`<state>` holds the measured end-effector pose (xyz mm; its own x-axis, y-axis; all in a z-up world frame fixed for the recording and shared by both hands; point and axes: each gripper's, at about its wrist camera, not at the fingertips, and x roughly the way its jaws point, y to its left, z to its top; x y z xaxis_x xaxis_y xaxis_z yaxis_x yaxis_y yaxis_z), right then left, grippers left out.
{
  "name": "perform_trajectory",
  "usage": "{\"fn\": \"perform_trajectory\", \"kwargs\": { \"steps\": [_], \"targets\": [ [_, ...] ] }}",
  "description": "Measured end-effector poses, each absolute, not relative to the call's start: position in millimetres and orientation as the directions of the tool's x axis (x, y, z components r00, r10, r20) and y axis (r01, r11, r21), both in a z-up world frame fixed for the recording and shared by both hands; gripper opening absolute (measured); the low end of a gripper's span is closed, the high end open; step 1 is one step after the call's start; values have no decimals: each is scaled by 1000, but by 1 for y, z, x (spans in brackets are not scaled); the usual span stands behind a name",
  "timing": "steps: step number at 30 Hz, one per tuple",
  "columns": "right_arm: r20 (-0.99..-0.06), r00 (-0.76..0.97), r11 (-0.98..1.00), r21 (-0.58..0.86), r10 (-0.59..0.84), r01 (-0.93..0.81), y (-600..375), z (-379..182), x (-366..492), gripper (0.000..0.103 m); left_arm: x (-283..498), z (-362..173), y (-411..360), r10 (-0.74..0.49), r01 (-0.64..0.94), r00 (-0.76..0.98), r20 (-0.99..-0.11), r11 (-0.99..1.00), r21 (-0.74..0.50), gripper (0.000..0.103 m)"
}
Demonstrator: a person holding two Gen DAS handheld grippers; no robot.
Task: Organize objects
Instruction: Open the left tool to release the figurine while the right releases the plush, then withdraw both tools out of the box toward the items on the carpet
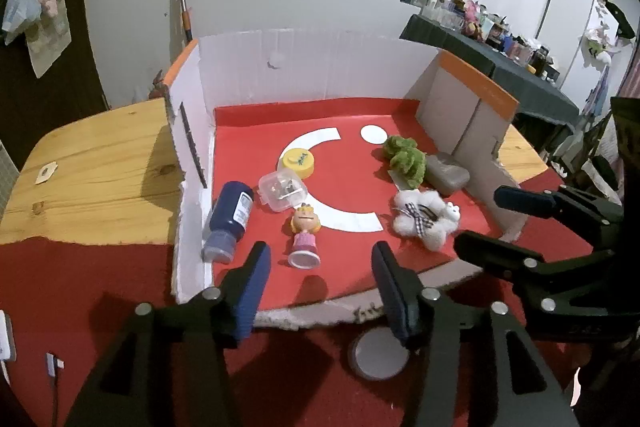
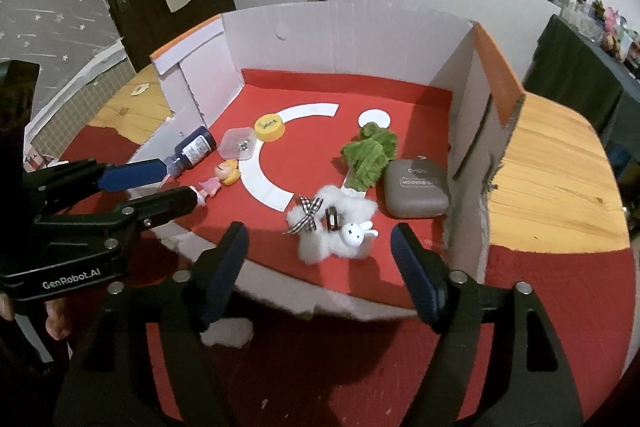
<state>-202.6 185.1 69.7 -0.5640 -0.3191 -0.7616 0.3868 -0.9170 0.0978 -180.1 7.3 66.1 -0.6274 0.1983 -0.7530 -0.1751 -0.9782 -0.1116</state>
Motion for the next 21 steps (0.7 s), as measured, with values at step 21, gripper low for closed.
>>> {"fn": "perform_trajectory", "kwargs": {
  "steps": [21],
  "targets": [
    [-726,-609,-922,91,-321,377,190,82,-148,89,-128,78,3,188,-181,-685,-704,-980,-85,88]
  ]
}}
